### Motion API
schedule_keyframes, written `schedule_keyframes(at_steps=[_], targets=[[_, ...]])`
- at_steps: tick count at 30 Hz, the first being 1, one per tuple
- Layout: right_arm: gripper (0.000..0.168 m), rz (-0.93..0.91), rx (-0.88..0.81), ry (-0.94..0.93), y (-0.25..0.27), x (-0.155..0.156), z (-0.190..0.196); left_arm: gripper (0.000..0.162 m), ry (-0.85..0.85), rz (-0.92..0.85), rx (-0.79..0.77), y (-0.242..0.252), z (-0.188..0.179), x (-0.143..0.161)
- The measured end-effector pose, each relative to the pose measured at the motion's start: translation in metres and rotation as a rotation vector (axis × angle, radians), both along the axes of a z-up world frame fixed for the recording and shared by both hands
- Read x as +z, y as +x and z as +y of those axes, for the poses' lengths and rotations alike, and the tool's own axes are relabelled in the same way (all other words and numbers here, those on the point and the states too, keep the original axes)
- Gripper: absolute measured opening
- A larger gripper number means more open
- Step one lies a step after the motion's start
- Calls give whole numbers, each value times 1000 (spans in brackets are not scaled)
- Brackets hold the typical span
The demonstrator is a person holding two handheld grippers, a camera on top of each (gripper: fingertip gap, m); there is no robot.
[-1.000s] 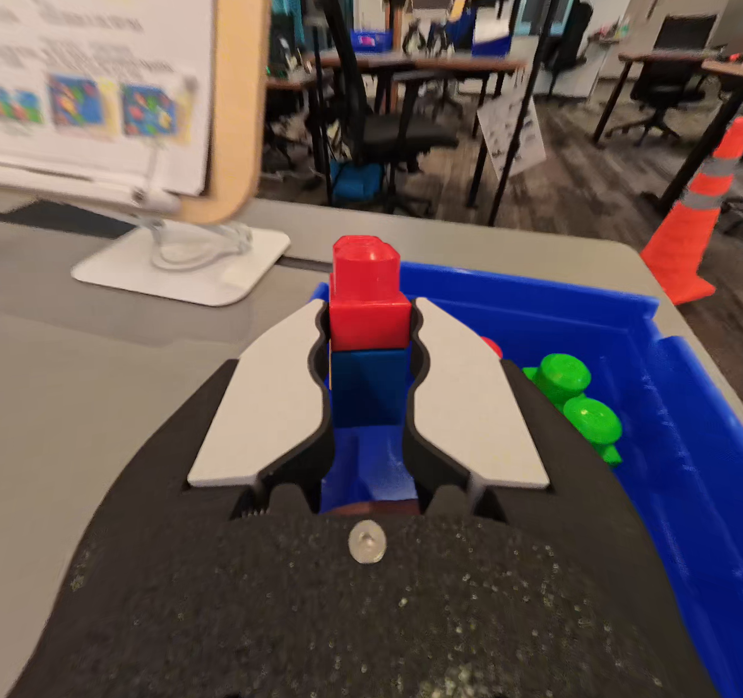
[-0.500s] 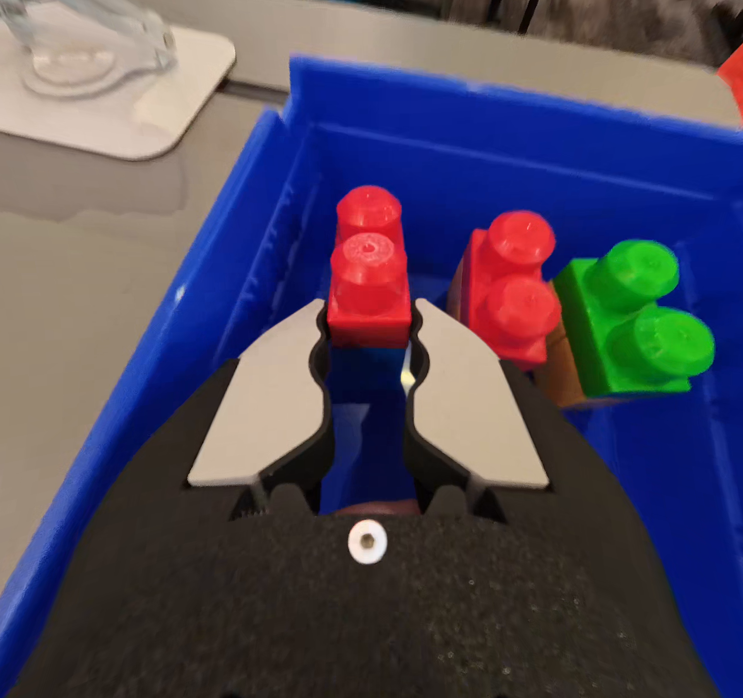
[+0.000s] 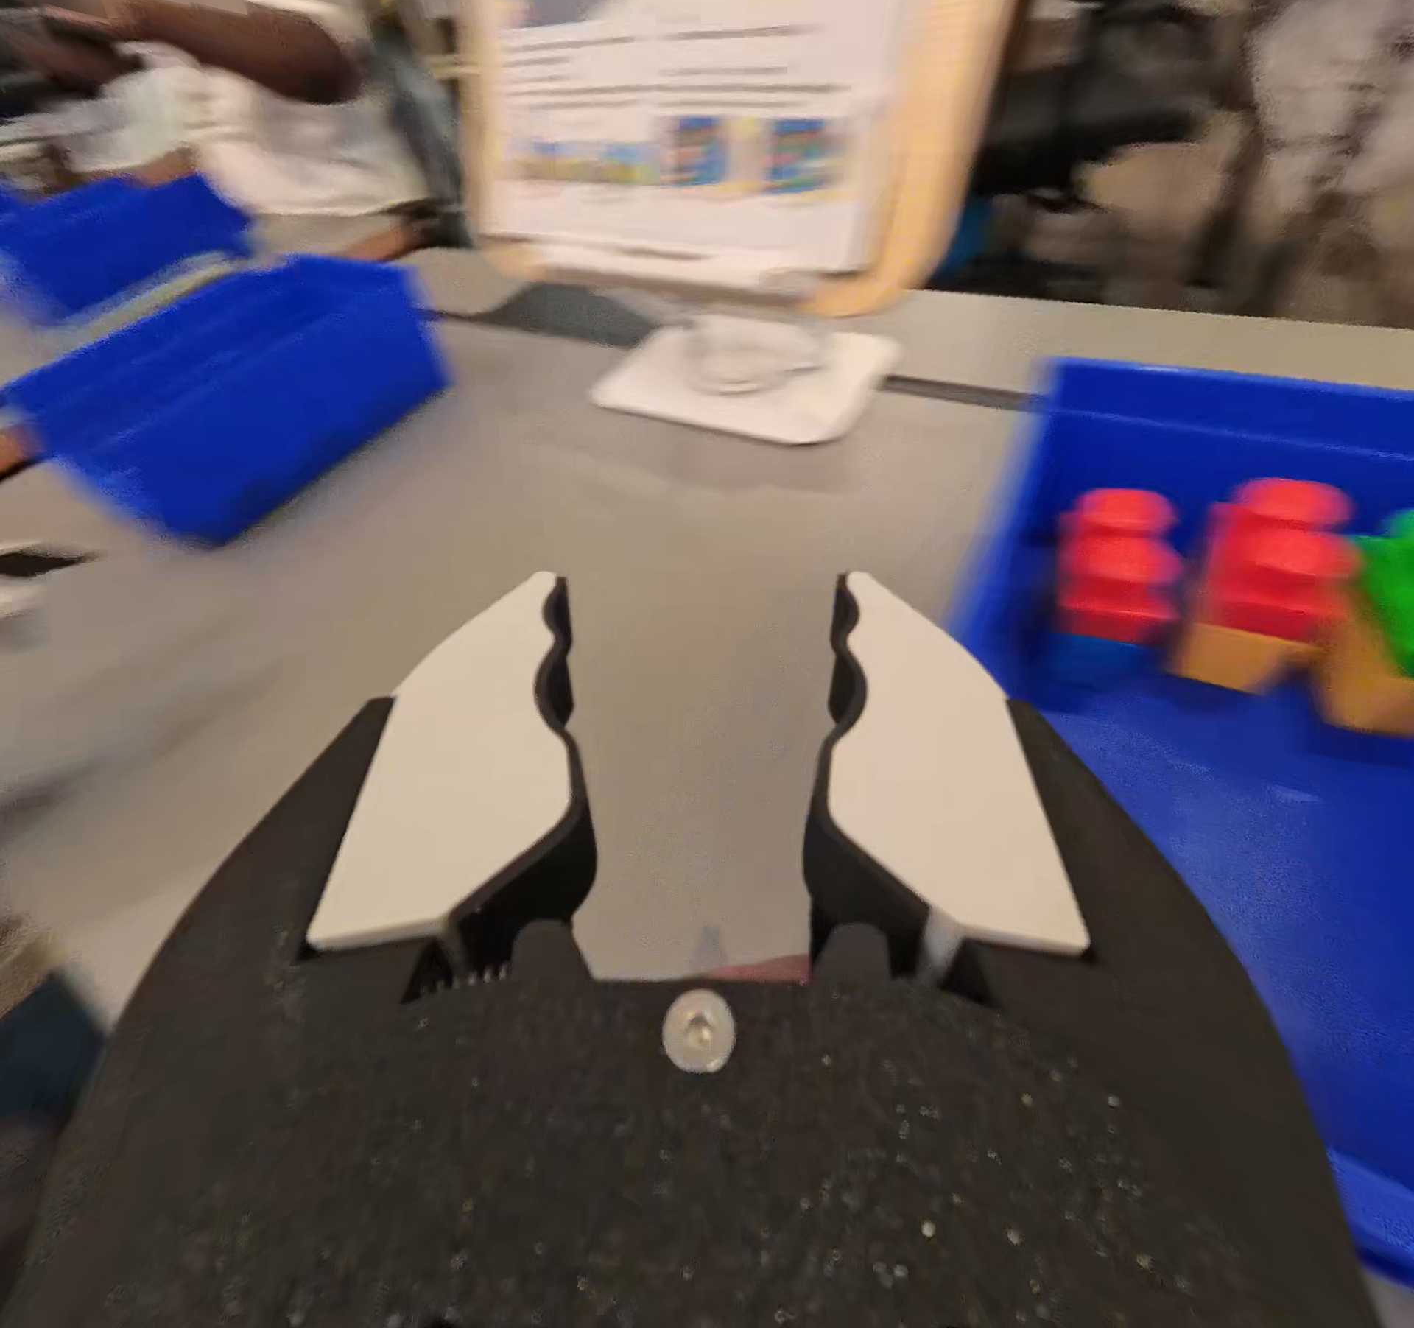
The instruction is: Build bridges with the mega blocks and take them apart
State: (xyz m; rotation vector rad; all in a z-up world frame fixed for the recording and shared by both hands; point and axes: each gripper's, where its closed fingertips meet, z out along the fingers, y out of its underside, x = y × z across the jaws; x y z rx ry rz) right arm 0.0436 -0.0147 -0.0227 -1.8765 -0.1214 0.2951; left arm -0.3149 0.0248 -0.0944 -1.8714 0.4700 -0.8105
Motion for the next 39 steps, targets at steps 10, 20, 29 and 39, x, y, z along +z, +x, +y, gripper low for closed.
schedule_keyframes(at_steps=[10, 20, 29, 39], targets=[[63, 145, 487, 55, -202, -81, -58, 74, 26, 60, 59, -31, -24, -7], [66, 105, 437, 63, -185, -85, -58, 73, -12, 125, 165, -69, 11, 8], [66, 168, 469, 25, -185, -87, -57, 72, -438, 306, 265, -132, 178, 2], [63, 165, 494, 25, -190, -87, -60, 79, -833, 388, 364, -154, 212, -62]])
